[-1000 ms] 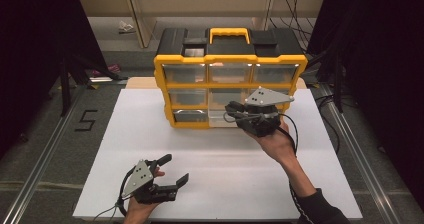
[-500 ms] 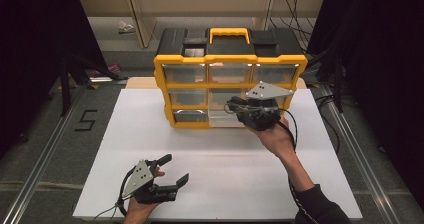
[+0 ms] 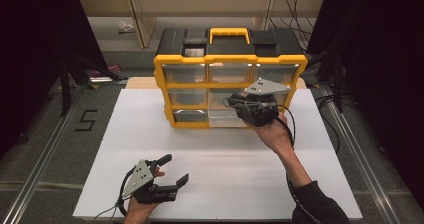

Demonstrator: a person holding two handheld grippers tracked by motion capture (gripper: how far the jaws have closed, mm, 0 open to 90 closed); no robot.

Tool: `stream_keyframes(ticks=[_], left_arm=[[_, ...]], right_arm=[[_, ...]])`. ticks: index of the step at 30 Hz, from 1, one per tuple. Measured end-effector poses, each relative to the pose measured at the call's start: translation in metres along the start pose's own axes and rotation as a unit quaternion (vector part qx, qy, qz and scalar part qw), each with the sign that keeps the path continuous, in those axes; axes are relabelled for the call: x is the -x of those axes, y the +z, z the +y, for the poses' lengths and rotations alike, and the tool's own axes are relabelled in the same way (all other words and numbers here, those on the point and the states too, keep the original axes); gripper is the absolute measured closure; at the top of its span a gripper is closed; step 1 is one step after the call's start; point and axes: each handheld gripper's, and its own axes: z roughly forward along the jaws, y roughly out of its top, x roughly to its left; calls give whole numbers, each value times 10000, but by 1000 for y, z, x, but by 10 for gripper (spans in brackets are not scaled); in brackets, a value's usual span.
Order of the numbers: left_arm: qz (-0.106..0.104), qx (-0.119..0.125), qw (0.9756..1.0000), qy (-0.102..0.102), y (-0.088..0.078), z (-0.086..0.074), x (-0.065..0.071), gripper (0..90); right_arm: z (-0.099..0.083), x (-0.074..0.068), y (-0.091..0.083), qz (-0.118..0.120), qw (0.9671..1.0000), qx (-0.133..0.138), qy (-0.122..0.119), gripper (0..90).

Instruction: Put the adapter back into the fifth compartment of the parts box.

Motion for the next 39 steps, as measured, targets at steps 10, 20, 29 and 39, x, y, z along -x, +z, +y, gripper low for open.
stream_keyframes(ticks=[10,20,29,39], left_arm=[[-7,-6,10000,-3,0,0,0,160],[1,-13,10000,-1,0,0,0,160],[-1,-26,10000,-4,0,0,0,160],[-10,-17,10000,-4,0,0,0,160]], right_arm=[[0,3,7,-33,9999,-33,95,764],[3,4,12,-77,9998,-187,90,755],[4,0,13,-62,9996,-256,100,440],[1,-10,3,134,9998,42,116,374]])
